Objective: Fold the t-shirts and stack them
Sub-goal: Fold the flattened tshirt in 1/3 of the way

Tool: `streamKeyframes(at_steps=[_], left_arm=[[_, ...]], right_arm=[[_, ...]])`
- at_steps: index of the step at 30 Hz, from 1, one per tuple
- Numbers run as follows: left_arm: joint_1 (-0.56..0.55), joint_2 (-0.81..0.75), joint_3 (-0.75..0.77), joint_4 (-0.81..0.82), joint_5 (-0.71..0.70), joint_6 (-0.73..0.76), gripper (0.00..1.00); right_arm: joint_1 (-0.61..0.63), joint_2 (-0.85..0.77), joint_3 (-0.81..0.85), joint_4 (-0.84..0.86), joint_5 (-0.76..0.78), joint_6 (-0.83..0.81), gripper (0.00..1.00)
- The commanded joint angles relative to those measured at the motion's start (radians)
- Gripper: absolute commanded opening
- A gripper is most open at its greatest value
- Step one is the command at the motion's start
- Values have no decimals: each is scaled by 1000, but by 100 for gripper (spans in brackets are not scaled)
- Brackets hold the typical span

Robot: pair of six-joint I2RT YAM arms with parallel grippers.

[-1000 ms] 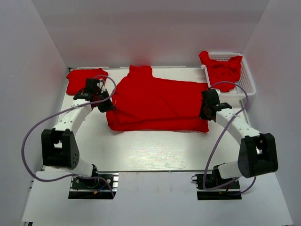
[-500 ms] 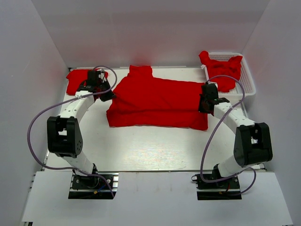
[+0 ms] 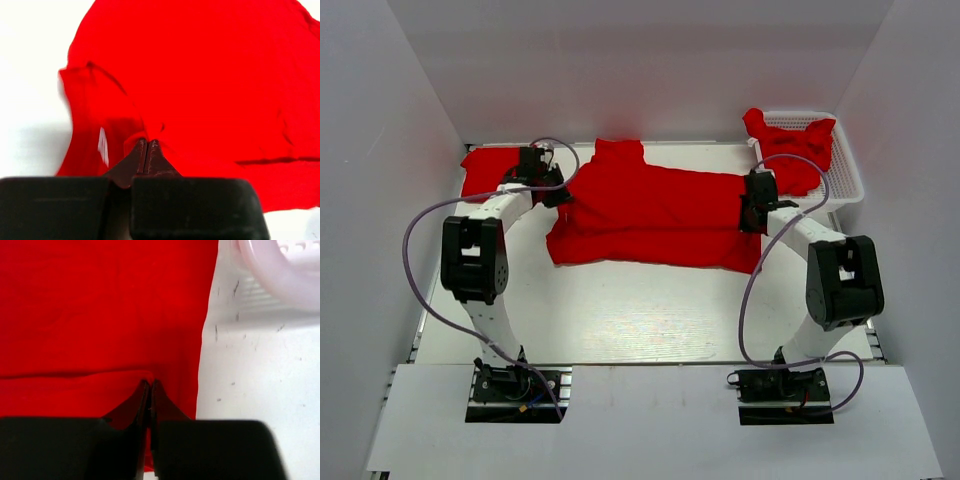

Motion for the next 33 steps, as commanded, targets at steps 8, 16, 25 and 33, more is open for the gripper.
streamKeyframes(at_steps=[8, 16, 25, 33], left_arm=[[-6, 75, 226, -16, -5, 109, 100], [-6, -29, 205, -111, -58, 158, 100], [-6, -330, -134, -194, -145, 100, 100], [-6, -465, -403, -190, -213, 37, 100]], right_arm=[[-21, 72, 162, 19, 51, -69, 90], [-21, -26, 139, -27, -4, -44, 90], [-18, -216, -24, -120, -53, 58, 90], [-22, -287, -183, -160, -44, 195, 90]])
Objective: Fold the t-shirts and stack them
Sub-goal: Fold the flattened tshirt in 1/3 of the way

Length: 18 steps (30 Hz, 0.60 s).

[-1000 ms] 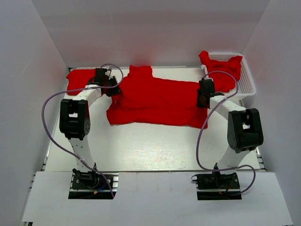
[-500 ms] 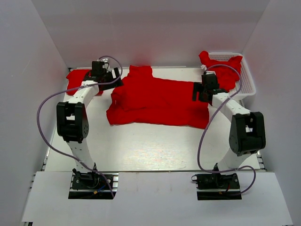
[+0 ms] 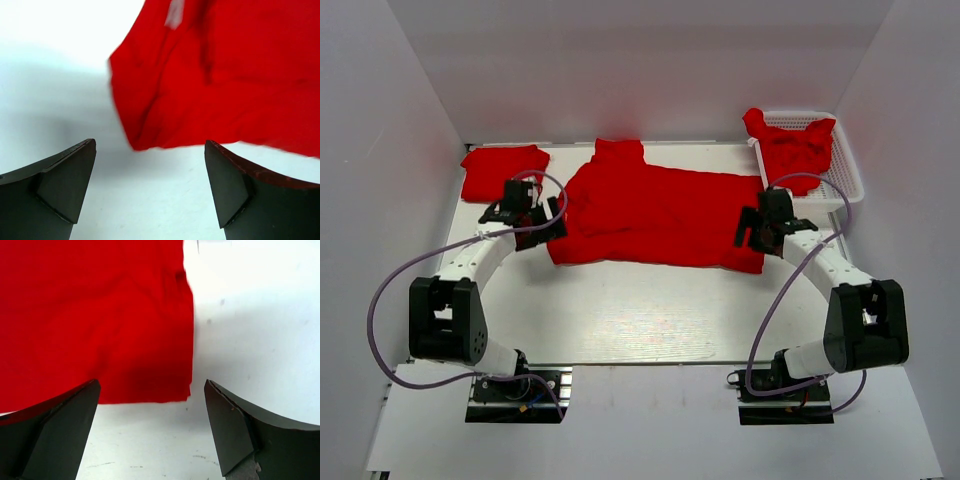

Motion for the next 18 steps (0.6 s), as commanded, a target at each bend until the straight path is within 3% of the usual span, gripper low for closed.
streamKeyframes(at_steps=[1, 14, 18], left_arm=[[-3, -29, -59, 2, -43, -29, 100], [-3, 152, -102, 124, -23, -38, 100], [-3, 182, -93, 124, -23, -38, 94]], right_arm=[[-8, -20, -42, -22, -5, 85, 90], [-26, 52, -85, 50, -57, 130, 90], [-33, 56, -109, 71, -48, 139, 90]])
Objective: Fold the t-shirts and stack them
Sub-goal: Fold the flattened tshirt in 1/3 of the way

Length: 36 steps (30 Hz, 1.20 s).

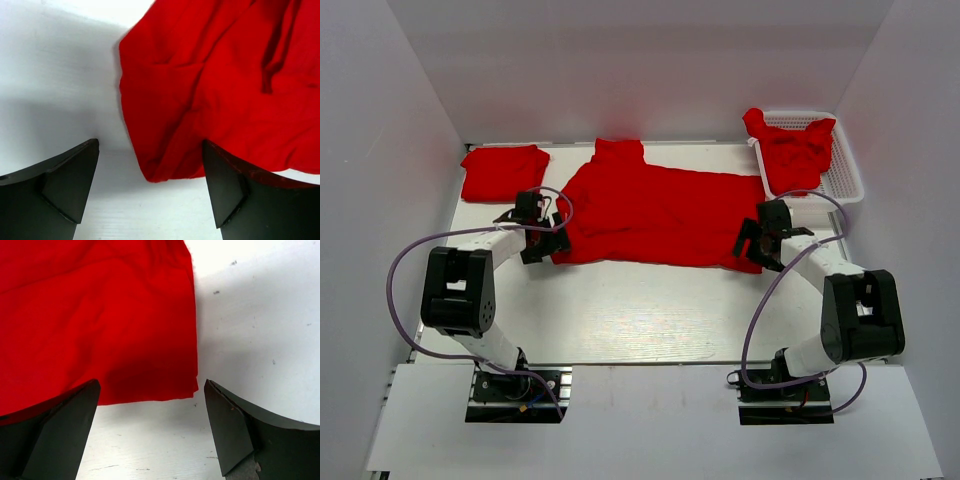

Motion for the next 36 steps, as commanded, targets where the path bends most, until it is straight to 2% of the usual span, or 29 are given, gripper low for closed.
streamKeyframes(at_steps=[1, 10, 17, 20, 22, 24, 25, 26, 28, 29, 30, 32, 33, 36], left_arm=[[-3, 3, -4, 36, 4, -8, 92], [-3, 44, -26, 36, -5, -8, 84], [-3, 35, -61, 66, -5, -8, 70], [-3, 44, -72, 75, -5, -8, 61], [-3, 44, -72, 75, -5, -8, 50], [-3, 44, -72, 75, -5, -8, 41], [-3, 44, -72, 75, 4, -8, 32], [-3, 44, -72, 75, 4, -8, 24], [-3, 44, -72, 87, 4, -17, 9], [-3, 35, -82, 87, 15, -17, 4], [-3, 35, -82, 87, 15, -17, 0], [-3, 24, -82, 96, 15, -17, 0], [-3, 12, -82, 96, 6, -29, 0], [-3, -32, -92, 69, -57, -75, 0]], right_arm=[[-9, 5, -22, 41, -5, 15, 90], [-22, 48, -51, 91, -28, 38, 90], [-29, 96, -54, 133, -14, 32, 90], [-28, 105, -61, 127, 0, 40, 90], [-26, 100, -71, 122, 1, 35, 90], [-28, 82, -87, 111, -2, 27, 72], [-26, 73, -91, 98, -2, 30, 63], [-26, 62, -92, 90, -5, 29, 44], [-25, 45, -110, 76, -26, 34, 38], [-26, 38, -121, 68, -34, 40, 27], [-28, 30, -123, 73, -40, 41, 21], [-25, 27, -124, 61, -20, 52, 9], [-29, 33, -114, 51, -11, 53, 0], [-28, 41, -95, 2, 14, 64, 0]])
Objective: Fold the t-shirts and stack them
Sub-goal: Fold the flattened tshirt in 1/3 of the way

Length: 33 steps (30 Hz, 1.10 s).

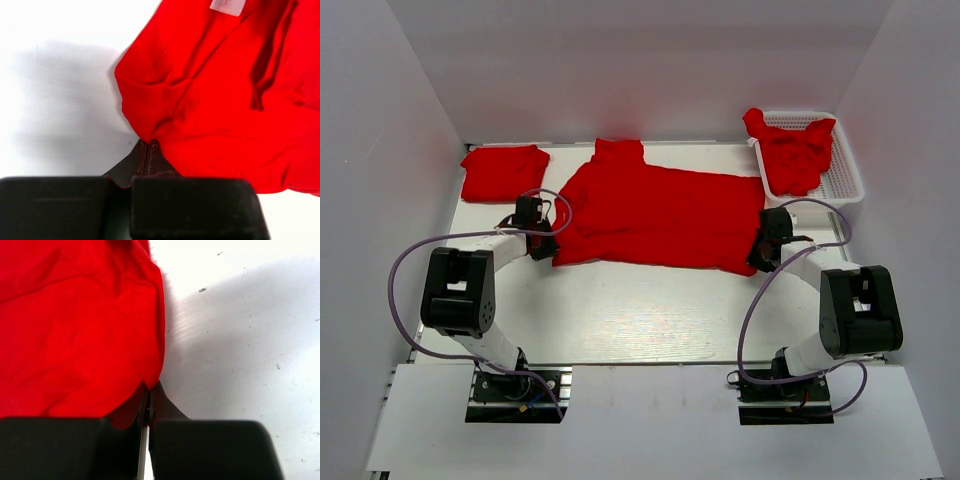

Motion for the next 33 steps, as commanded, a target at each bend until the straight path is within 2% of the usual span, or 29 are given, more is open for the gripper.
streamKeyframes(at_steps=[1, 7, 14, 20, 21, 22, 24, 25, 26, 27, 28, 30, 33], left_arm=[[-3, -50, -33, -114, -71, -50, 0], [-3, -151, -43, -281, -125, -152, 0], [-3, -249, -111, -474, -191, -249, 0], [-3, -312, -189, -510, -139, -274, 0], [-3, -312, -189, -521, -139, -274, 5], [-3, -344, -180, -521, -139, -274, 35], [-3, -375, -146, -542, -148, -253, 46], [-3, -410, -131, -556, -148, -252, 60], [-3, -425, -91, -565, -163, -237, 65], [-3, -441, -70, -579, -173, -222, 69], [-3, -453, -48, -579, -183, -211, 84], [-3, -465, 24, -594, -197, -181, 99], [-3, -465, 104, -596, -210, -119, 99]], right_arm=[[0, 10, -5, -129, 20, 24, 0], [0, -77, -9, -268, 63, 88, 0], [-2, -106, -49, -396, 8, 122, 0], [0, -128, -83, -430, 6, 140, 0], [0, -132, -80, -430, 17, 140, 0], [-2, -137, -77, -430, 12, 139, 1], [0, -158, -69, -425, -5, 108, 27], [3, -175, -60, -421, -32, 98, 48], [6, -181, -45, -420, -42, 70, 90], [4, -204, -23, -420, -36, 50, 90], [4, -212, -11, -433, -32, 32, 90], [3, -247, 45, -454, -7, 7, 90], [3, -290, 121, -470, 26, -17, 90]])
